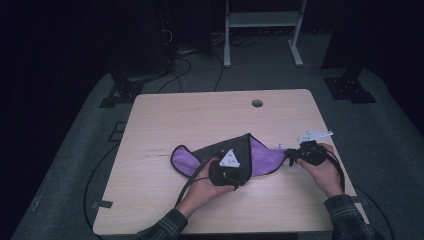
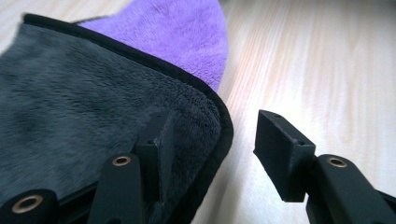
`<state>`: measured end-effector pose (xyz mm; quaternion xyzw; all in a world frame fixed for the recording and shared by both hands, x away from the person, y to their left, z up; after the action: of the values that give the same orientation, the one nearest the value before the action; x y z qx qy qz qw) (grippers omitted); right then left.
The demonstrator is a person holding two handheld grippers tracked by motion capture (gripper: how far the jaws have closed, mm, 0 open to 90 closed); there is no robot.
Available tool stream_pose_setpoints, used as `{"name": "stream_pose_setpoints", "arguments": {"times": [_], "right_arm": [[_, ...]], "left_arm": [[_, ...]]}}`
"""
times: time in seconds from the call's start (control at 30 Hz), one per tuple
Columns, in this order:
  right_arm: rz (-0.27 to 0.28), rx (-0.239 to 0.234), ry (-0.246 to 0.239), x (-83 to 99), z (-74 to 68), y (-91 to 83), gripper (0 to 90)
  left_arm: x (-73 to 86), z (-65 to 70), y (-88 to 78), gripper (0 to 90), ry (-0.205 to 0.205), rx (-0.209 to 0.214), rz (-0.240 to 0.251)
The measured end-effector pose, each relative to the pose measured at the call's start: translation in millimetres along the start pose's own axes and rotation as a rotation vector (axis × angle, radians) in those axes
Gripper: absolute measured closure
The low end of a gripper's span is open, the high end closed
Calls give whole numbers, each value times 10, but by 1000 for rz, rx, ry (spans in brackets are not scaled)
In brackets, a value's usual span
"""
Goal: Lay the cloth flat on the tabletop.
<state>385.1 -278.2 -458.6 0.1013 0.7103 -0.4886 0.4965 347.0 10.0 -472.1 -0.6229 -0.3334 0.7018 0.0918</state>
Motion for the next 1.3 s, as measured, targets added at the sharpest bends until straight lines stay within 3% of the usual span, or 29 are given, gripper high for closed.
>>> {"name": "stream_pose_setpoints", "arguments": {"times": [0.2, 0.33, 0.5, 0.67, 0.77, 0.87, 1.07, 1.3], "right_arm": [[-5, -3, -3, 4, -8, 11, 827], [-6, -3, -1, 8, -9, 15, 827], [-3, -3, -4, 6, -10, 6, 827], [18, 2, 0, -13, 13, -25, 828], [30, 9, 7, -35, 25, -47, 828], [47, 15, 5, -73, 39, -75, 828], [106, 26, -3, -244, 48, -182, 828], [197, 67, -6, -484, 111, -431, 827]], "left_arm": [[15, -11, 160, 494, 29, -51, -53], [10, -27, 181, 616, 55, -91, -71], [1, -81, 123, 759, -4, -74, -51], [-50, -157, -31, 824, -98, -35, 28], [-118, -224, -183, 831, -139, -40, 84], [-181, -343, -400, 833, -150, -78, 135], [-301, -673, -999, 836, -178, -214, 250], [-380, -1016, -1696, 838, -220, -353, 384]]}}
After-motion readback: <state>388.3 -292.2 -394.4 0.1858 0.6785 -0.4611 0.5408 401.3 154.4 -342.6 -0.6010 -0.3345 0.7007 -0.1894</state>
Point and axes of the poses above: each handheld gripper's, and its own axes: y roughly forward along the jaws, x roughly out of its underside, z roughly to its right, the point moved 2 cm from there along y, roughly forward along the jaws, and after that the axes turned 7 degrees about z, right-handed, at the moved point
